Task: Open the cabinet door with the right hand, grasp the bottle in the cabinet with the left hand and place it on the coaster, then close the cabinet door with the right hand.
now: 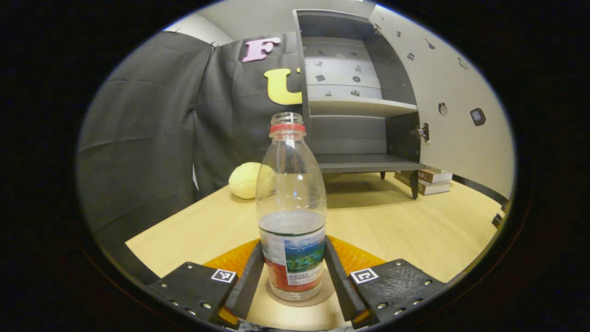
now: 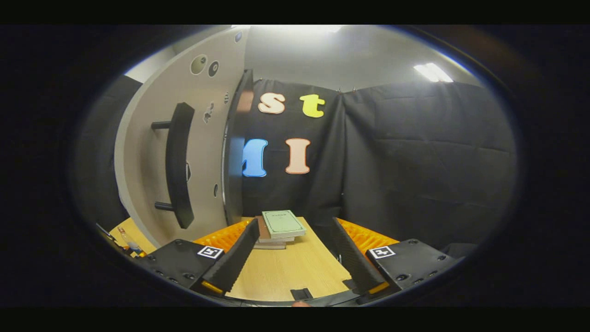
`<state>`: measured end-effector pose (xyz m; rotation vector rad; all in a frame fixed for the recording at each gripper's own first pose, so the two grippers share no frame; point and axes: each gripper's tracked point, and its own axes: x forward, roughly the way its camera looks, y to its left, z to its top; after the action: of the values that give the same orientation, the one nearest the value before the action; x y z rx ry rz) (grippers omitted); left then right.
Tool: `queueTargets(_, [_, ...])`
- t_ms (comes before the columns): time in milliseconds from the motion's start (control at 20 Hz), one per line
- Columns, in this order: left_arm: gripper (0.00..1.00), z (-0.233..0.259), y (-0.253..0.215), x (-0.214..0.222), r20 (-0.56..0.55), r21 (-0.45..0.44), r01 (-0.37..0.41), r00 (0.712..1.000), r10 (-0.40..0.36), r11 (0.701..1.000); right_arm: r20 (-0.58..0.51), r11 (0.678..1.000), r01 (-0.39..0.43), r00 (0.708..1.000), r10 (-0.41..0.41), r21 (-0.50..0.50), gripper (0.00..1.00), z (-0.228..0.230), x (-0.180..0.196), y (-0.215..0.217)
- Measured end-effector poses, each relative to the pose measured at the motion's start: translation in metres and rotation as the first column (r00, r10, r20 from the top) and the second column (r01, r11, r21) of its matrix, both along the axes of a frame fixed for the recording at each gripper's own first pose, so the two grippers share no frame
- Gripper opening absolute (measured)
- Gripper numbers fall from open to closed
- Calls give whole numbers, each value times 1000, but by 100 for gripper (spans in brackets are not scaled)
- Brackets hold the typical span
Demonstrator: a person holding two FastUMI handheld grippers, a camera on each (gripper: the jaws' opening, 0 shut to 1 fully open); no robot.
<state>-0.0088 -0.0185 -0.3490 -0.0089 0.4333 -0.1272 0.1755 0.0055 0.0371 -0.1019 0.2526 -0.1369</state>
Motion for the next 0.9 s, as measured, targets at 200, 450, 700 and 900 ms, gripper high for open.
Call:
queueTargets(200, [76, -1, 0, 0, -15, -6, -12, 1000, 12, 1000, 19, 999, -24, 1000, 24, -33, 97, 6, -3, 14])
queueTargets(450, [72, -2, 1, -14, -32, 5, -5, 999, 6, 1000, 30, 999, -34, 999, 35, -30, 97, 6, -2, 20])
queueTargets(700, [85, -13, 14, -21, -87, 6, -44, 995, 44, 999, 29, 1000, -22, 999, 23, -8, 97, 3, -3, 16])
queueTargets(900, [87, 0, 12, -14, -67, 26, -17, 998, 19, 1000, 29, 1000, -24, 999, 24, 8, 97, -3, -2, 16])
